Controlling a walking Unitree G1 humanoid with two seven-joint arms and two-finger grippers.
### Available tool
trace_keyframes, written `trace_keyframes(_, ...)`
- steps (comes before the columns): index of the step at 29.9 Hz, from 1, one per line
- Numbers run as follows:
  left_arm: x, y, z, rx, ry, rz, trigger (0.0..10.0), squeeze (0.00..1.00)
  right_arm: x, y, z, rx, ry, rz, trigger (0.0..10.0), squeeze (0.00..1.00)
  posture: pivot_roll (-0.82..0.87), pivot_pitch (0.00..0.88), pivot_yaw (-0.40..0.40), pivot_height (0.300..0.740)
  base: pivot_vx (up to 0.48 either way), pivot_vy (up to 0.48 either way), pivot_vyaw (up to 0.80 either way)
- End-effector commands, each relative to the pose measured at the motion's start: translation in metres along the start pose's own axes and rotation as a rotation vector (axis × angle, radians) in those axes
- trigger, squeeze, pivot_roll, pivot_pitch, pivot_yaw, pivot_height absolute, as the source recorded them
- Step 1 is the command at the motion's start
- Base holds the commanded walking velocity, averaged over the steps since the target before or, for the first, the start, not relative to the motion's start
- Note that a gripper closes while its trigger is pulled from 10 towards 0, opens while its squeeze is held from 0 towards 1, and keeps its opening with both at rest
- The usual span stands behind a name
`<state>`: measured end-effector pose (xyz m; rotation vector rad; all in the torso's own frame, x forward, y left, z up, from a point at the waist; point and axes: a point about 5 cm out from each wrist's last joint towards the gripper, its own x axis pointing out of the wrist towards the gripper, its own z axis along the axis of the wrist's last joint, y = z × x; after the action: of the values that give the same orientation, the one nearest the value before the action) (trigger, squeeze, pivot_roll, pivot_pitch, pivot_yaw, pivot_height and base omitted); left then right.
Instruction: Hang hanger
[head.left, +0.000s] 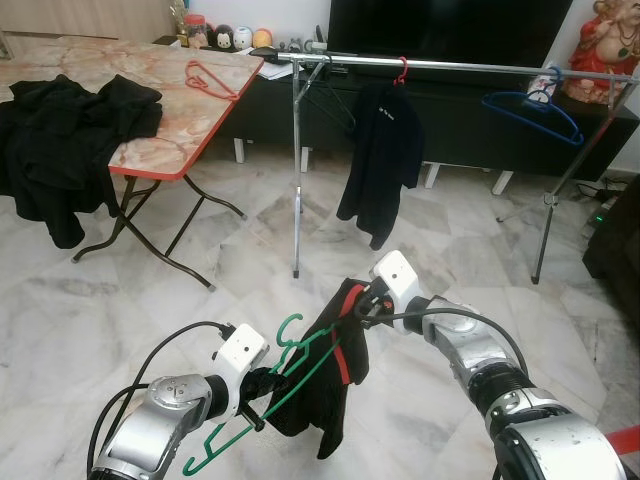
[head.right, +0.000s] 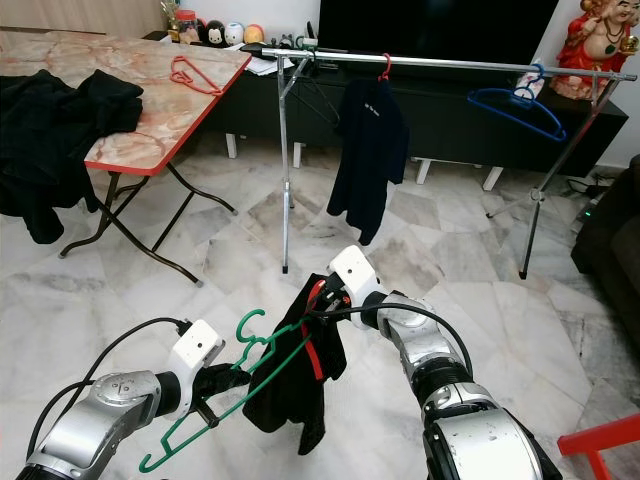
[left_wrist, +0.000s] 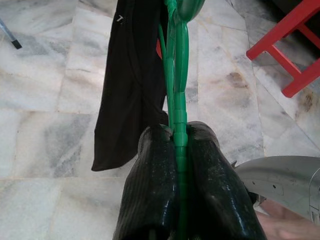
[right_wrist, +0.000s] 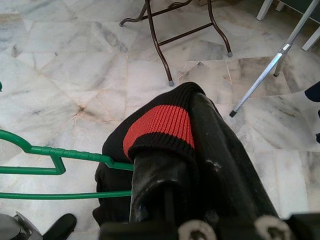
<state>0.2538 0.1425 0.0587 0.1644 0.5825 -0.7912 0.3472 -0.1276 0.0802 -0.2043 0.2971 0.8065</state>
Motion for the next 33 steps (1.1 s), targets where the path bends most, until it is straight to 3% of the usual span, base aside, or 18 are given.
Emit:
trace_keyframes(1,0.0,0.001,0.003,0.014,-0.012,0.007,10.0,0.0,0.0,-0.005,0.012,-0.02,-0.048,-0.012,10.0,0.0,0.06,0.0,-0.102,0.74,0.0,0.0,0.0)
trace_keyframes(17,0.002,0.003,0.003,0.018,-0.007,0.025,10.0,0.0,-0.001,-0.004,0.011,-0.015,-0.053,-0.005,10.0,0.0,0.06,0.0,-0.102,0.74,0.0,0.0,0.0)
trace_keyframes(19,0.006,0.003,0.005,-0.012,-0.037,0.011,10.0,0.0,-0.005,0.008,0.014,-0.031,-0.121,0.18,10.0,0.0,0.06,0.0,-0.1,0.74,0.0,0.0,0.0)
trace_keyframes(20,0.007,0.003,0.006,-0.016,-0.042,0.01,10.0,0.0,-0.005,0.009,0.014,-0.033,-0.126,0.198,10.0,0.0,0.06,0.0,-0.1,0.74,0.0,0.0,0.0)
trace_keyframes(33,0.008,0.003,0.007,-0.023,-0.052,0.004,10.0,0.0,-0.005,0.012,0.014,-0.025,-0.125,0.228,10.0,0.0,0.06,0.0,-0.1,0.74,0.0,0.0,0.0)
